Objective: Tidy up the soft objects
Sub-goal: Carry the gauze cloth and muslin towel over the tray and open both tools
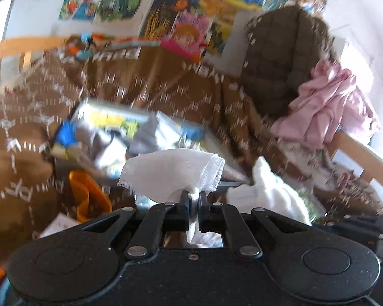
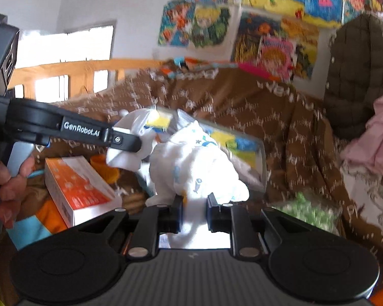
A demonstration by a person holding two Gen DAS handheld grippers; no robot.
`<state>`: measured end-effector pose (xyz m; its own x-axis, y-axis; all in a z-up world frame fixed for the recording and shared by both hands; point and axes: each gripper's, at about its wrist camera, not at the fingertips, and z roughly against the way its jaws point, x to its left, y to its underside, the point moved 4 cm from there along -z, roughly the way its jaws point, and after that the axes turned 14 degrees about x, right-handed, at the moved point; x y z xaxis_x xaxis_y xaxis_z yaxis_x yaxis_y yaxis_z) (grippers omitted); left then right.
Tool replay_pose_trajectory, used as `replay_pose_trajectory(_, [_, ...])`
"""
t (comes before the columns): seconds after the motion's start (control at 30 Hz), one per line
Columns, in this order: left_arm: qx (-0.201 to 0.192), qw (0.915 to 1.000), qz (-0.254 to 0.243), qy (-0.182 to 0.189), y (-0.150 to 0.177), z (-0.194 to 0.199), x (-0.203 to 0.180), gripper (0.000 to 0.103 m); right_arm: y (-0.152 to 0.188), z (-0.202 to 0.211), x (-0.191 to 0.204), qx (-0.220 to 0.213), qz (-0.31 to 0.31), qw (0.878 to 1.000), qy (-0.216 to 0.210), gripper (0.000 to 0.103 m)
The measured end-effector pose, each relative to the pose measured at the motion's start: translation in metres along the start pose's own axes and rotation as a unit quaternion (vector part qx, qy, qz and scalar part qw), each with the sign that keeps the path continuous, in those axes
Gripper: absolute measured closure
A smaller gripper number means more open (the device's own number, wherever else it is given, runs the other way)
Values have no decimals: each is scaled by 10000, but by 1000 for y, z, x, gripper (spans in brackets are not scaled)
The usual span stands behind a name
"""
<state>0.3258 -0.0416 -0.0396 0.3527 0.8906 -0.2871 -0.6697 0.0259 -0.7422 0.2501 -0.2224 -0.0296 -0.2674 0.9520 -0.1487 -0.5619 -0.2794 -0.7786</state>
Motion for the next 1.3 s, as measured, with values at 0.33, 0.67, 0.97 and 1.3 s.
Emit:
replay_pose_trajectory(0.33, [-708,9960,-544,-26,-29,17,-13,98,-18,-11,-17,-561,-411,9971,311,83])
replay_pose_trajectory(0.67, [-882,9947,-302,-433,-78,-7,40,98,-49,-45,-20,-650,-668,9954,222,83])
replay_pose_trajectory(0.97, [-666,9959,34,-603,-92,-44,100,98,-100,-71,0,-672,-603,9956,257,83])
replay_pose_trajectory(1.3, [-171,9970,743,94,-97,-73,153,97,-177,-156,36,-101,-366,9988,323,83])
